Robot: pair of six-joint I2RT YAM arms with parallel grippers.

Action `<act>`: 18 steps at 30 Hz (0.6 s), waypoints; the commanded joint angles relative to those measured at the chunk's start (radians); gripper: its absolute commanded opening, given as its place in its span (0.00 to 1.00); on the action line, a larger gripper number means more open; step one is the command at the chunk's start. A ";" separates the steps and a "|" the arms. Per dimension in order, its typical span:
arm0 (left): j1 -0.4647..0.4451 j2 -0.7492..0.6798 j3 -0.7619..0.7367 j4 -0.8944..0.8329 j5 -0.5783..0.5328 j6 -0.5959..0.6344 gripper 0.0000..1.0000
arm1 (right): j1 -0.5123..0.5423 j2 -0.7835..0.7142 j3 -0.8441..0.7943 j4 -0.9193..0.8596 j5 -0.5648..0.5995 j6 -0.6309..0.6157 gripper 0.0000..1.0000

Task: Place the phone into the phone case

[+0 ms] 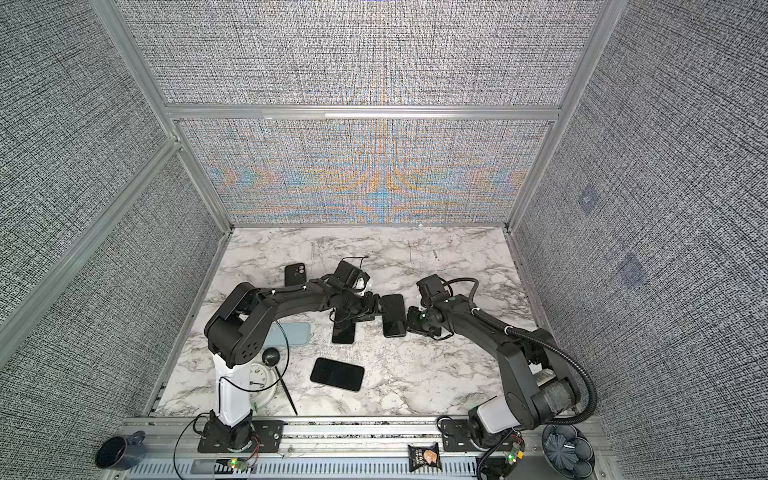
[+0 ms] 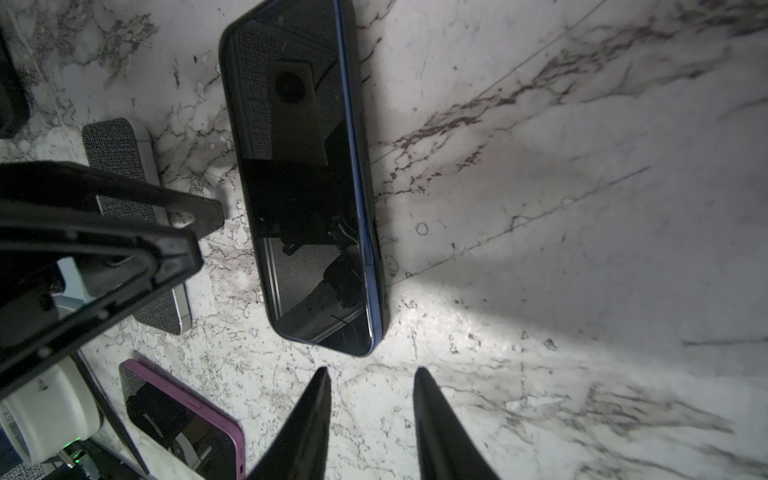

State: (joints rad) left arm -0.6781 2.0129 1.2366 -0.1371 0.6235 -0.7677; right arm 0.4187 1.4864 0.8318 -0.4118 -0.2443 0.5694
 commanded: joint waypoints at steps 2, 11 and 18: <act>-0.007 -0.019 -0.028 0.021 0.056 -0.035 0.69 | 0.003 0.027 0.025 -0.013 -0.038 0.011 0.37; -0.026 -0.014 -0.075 0.110 0.117 -0.093 0.64 | 0.003 0.089 0.045 -0.009 -0.079 -0.012 0.25; -0.030 -0.022 -0.099 0.094 0.112 -0.090 0.57 | 0.003 0.103 0.043 -0.003 -0.087 -0.010 0.21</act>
State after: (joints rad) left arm -0.7090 2.0010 1.1389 -0.0471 0.7288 -0.8646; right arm 0.4194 1.5860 0.8715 -0.4145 -0.3214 0.5674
